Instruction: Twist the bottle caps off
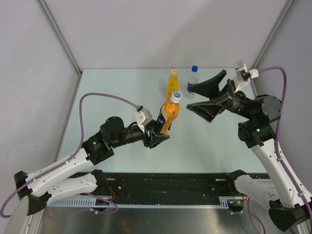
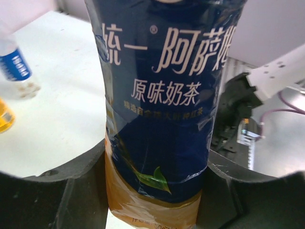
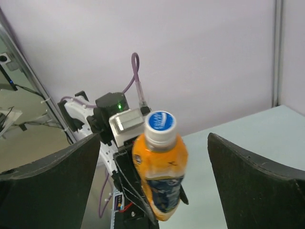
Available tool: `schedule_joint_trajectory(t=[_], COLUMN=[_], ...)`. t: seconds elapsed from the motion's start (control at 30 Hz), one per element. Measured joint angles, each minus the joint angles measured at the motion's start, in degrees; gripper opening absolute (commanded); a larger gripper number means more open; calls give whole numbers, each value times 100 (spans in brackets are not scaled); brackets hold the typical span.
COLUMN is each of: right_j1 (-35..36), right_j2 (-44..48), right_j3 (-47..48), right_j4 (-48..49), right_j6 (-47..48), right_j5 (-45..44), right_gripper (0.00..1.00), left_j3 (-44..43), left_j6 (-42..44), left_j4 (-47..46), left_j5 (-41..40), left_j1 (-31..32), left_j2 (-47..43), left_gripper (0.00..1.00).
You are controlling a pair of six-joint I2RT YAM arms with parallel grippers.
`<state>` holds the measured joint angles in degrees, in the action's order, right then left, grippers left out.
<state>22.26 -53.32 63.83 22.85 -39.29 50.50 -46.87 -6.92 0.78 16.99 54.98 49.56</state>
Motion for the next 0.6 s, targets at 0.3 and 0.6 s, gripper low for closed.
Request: schedule_joint_trajectory(t=[0.3, 0.6], right_j1=[2, 560], right_j2=[-280, -1213], right_j3=[149, 992], right_j4=[-505, -2426], right_j6=[-17, 376], right_j5=[-669, -1978], right_gripper=[99, 96], left_j3=[-13, -302], left_j6=[249, 238], left_j4=[671, 1580], left_j5=[-1456, -3104], left_j1=[0, 153], left_j2=[142, 807], left_gripper=[0, 0])
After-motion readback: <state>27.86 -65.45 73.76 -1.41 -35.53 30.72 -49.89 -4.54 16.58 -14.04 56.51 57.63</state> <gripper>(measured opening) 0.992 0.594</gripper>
